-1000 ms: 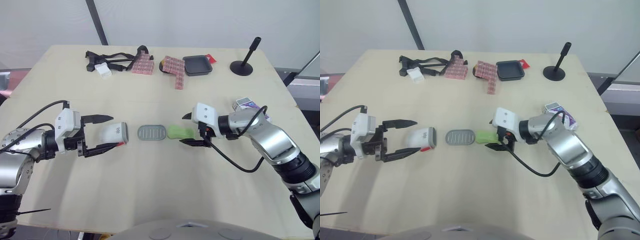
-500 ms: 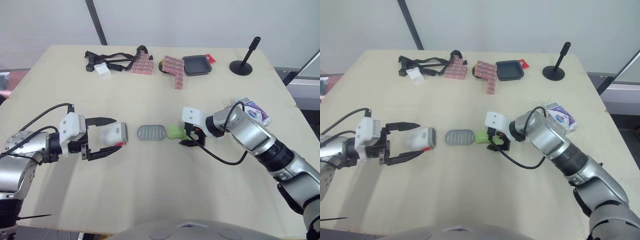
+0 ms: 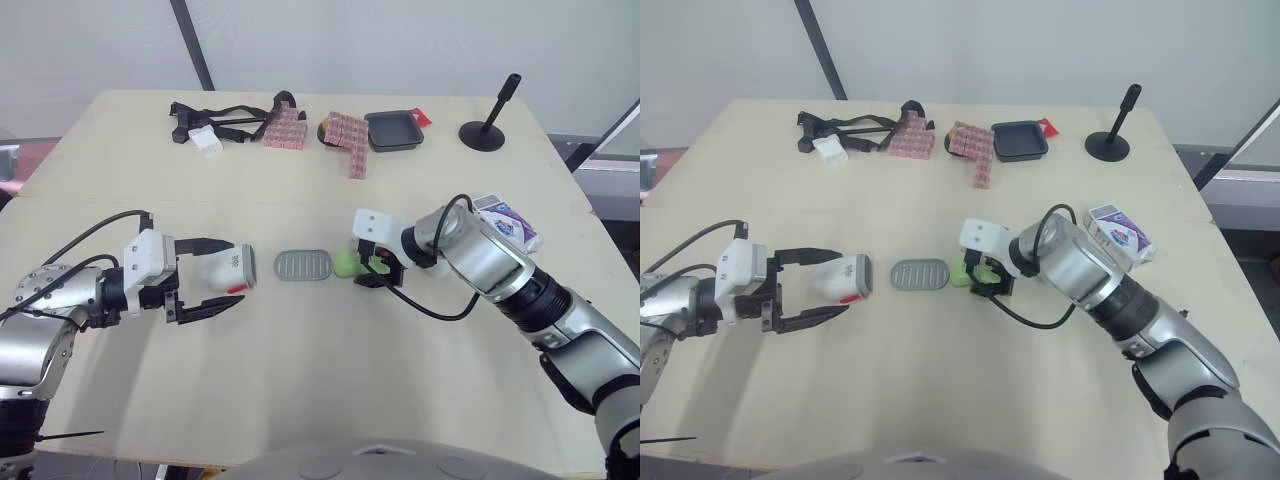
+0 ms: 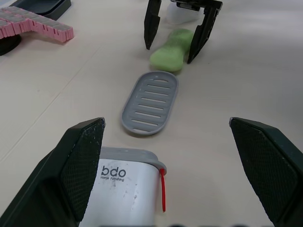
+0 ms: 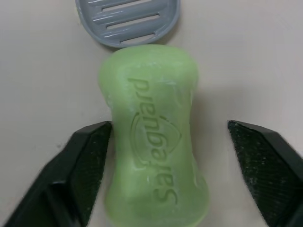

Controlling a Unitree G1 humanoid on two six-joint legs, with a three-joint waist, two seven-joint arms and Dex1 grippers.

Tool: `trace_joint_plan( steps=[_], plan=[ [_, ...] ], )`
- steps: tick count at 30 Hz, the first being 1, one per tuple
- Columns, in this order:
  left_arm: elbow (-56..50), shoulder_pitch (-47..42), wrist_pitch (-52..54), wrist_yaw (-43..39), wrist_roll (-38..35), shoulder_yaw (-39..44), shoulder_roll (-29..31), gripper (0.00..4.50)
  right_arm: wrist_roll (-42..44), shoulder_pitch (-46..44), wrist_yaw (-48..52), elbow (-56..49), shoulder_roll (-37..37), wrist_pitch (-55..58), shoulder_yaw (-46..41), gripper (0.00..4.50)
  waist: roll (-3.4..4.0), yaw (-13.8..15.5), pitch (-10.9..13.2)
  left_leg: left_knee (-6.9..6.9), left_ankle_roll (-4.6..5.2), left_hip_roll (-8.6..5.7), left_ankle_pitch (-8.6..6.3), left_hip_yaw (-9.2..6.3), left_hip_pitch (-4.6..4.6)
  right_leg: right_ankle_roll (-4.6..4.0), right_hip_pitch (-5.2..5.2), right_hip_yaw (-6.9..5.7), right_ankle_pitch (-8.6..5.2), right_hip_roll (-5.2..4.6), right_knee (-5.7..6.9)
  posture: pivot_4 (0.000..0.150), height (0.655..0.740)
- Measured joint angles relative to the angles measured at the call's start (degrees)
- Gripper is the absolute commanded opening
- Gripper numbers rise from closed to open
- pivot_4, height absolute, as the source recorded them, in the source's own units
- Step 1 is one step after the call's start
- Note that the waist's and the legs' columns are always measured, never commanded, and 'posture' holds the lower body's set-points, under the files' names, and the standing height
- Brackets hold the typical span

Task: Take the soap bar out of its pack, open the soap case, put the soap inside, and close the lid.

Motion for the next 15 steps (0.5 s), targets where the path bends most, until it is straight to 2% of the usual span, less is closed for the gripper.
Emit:
trace_joint_plan(
  steps=[1,15],
  plan=[
    [0.05,0.0,-0.12,0.01,0.01,-0.01,0.0,4.5,0.01,0.0,0.08,-0.24,0.01,0.17,0.17,2.7,0.0,0.0,0.0,0.0,-0.01,0.0,0.01,0.0,0.0,-0.01,0.0,0.0,0.0,0.0,0.01,0.15,0.74],
    [0.77,-0.42,-2.31,-0.39,1.33,-0.45,0.0,4.5,-1.26,-0.3,0.03,-0.9,-0.28,-0.62,1.13,2.7,0.0,0.08,0.0,0.0,-0.03,0.01,0.06,0.0,0.01,-0.03,-0.01,-0.01,0.02,0.0,0.07,0.15,0.74]
  ],
)
